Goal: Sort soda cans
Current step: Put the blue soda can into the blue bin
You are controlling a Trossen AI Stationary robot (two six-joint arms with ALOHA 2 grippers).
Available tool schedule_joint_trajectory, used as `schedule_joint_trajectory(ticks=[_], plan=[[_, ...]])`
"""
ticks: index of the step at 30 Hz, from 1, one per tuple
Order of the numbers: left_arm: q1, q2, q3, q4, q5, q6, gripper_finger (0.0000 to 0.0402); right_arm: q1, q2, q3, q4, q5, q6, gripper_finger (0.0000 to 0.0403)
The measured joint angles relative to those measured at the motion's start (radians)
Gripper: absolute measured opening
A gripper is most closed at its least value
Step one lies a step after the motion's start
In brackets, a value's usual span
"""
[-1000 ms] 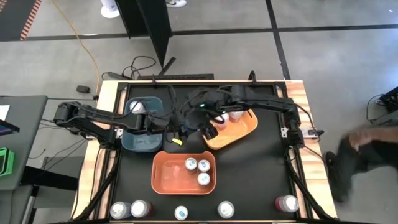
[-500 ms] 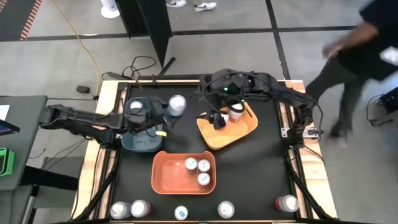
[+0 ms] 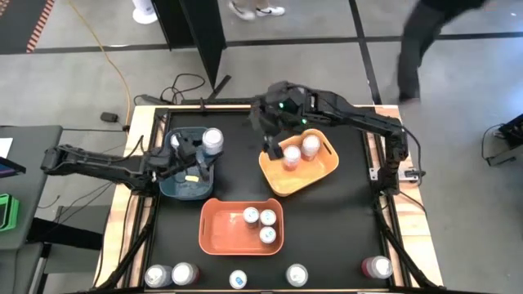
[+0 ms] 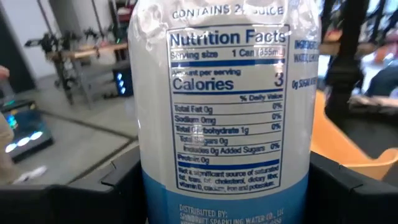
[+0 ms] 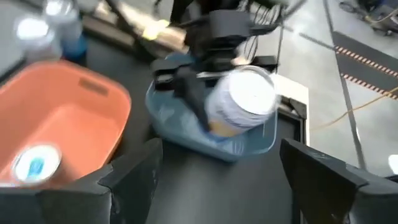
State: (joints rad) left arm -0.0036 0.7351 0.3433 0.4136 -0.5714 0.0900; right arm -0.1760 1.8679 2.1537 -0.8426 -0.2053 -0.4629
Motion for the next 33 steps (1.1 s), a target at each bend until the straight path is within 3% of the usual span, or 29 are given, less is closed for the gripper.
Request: schedule_joint_trajectory(ticks=[8, 17, 25, 33], plan=[[0.000, -0.079, -0.064, 0.077, 0.035, 0.026, 0.0286, -0.057, 0.003, -0.142, 0.315, -0.167, 0.153, 0.0342], [0.000, -0.084, -0.065, 0.187, 0.079, 0.061, 0.0286, -0.036, 0.002, -0.256, 0.555, -0.167, 0.256, 0.0363], [0.000, -0.084, -0.065, 0.526, 0.170, 0.038, 0.0286, 0.003, 0.003, -0.282, 0.684, -0.157, 0.265, 0.0362], [0.001, -0.082, -0.060, 0.862, 0.201, -0.117, 0.0286, 0.127, 0.017, -0.282, 0.857, 0.159, -0.040, 0.0361]])
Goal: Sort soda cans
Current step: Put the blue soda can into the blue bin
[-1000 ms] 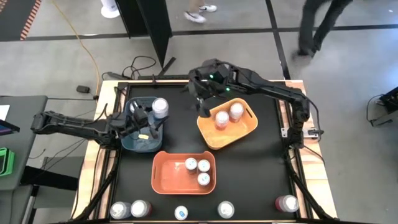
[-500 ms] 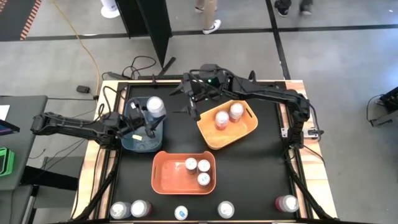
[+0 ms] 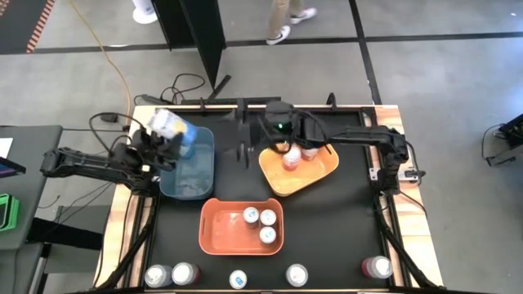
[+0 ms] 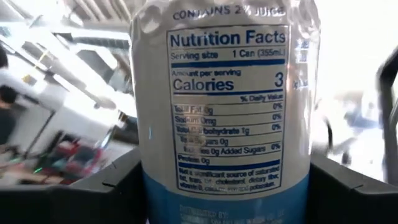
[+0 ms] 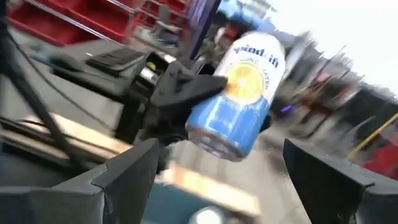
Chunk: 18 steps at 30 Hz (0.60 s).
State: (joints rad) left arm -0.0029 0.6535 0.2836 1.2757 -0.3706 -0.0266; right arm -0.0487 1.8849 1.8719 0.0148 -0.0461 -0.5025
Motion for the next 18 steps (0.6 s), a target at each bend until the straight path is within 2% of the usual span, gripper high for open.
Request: schedule_joint_trajectory(ticks=[3, 5, 8, 12, 18], plan=[[0.000, 0.000, 0.029, 0.010, 0.007, -0.042, 0.0286, 0.049, 0.025, -0.002, 0.084, 0.116, -0.122, 0.0361], [0.000, 0.012, 0.056, -0.009, 0.033, -0.066, 0.0286, 0.070, 0.061, -0.001, 0.180, 0.157, -0.200, 0.0361], [-0.002, 0.036, 0.095, -0.070, 0.076, -0.059, 0.0286, 0.083, 0.089, -0.001, 0.203, 0.208, -0.270, 0.0361], [-0.001, 0.035, 0.139, -0.244, 0.073, 0.022, 0.0286, 0.076, 0.124, -0.001, 0.229, 0.260, -0.253, 0.0361], [-0.003, 0.050, 0.146, -0.197, 0.114, 0.019, 0.0286, 0.050, 0.195, -0.002, 0.401, 0.322, -0.181, 0.0361]])
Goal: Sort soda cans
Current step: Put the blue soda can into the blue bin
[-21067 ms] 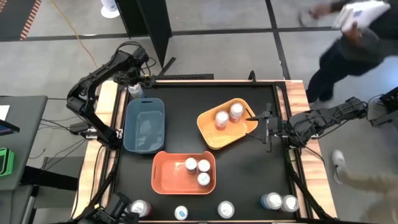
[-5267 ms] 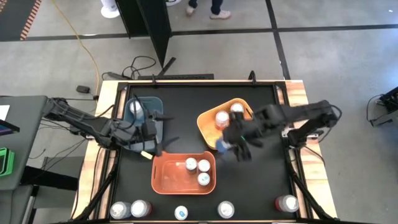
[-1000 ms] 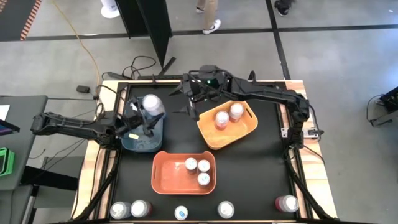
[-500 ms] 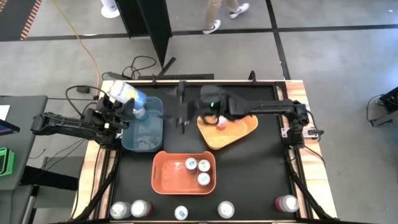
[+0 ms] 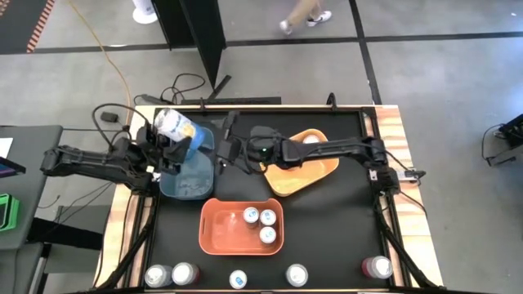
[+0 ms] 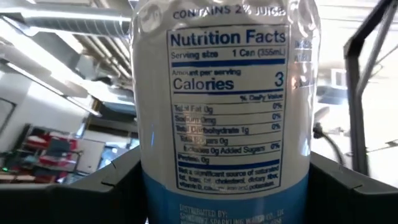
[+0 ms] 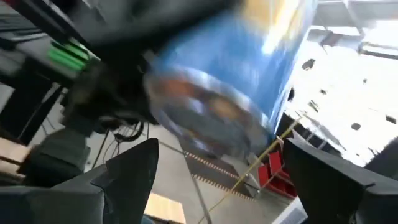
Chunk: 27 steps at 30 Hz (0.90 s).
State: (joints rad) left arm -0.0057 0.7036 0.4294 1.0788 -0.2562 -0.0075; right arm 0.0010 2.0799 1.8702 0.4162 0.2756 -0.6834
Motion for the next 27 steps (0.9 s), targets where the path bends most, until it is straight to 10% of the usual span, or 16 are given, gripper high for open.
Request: schedule_joint_trajectory(ticks=[8, 27], plan=[[0.001, -0.016, 0.001, -0.002, -0.014, 0.016, 0.0286, 0.012, 0.069, 0.002, 0.257, 0.032, -0.028, 0.0361], [0.001, -0.016, 0.002, 0.056, 0.022, -0.058, 0.0286, 0.056, 0.062, 0.000, 0.223, 0.013, -0.037, 0.0396]])
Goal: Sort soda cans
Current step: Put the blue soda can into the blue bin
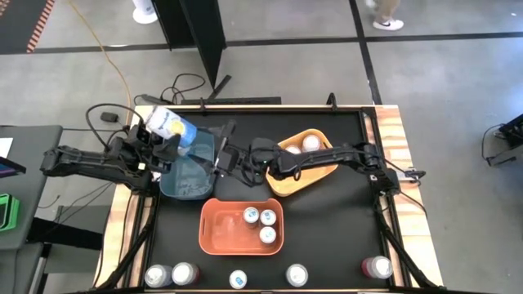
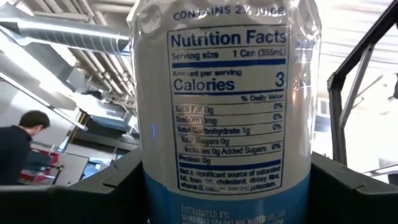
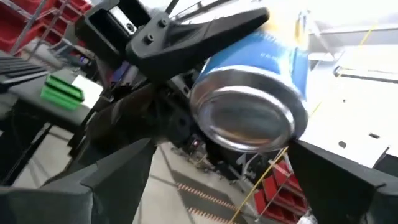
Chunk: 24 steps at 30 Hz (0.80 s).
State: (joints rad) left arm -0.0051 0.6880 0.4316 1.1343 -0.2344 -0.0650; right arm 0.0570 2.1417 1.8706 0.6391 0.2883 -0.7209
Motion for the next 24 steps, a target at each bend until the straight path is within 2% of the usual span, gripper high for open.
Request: schedule_joint_trajectory(ticks=[7, 14, 20, 24], plan=[[0.000, 0.001, -0.002, -0.008, 0.043, -0.002, 0.0286, 0.000, -0.003, 0.002, 0.020, -0.034, 0.021, 0.0399], [0.000, 0.002, -0.001, -0.043, 0.189, 0.024, 0.0286, 0.000, -0.004, 0.002, -0.013, -0.108, 0.155, 0.0400], [0.000, -0.003, 0.048, -0.218, 0.234, 0.040, 0.0286, 0.004, -0.041, 0.002, -0.160, -0.108, 0.244, 0.0400], [0.001, 0.022, 0.086, -0.231, 0.285, 0.051, 0.0286, 0.014, -0.051, 0.002, -0.179, -0.108, 0.250, 0.0400]])
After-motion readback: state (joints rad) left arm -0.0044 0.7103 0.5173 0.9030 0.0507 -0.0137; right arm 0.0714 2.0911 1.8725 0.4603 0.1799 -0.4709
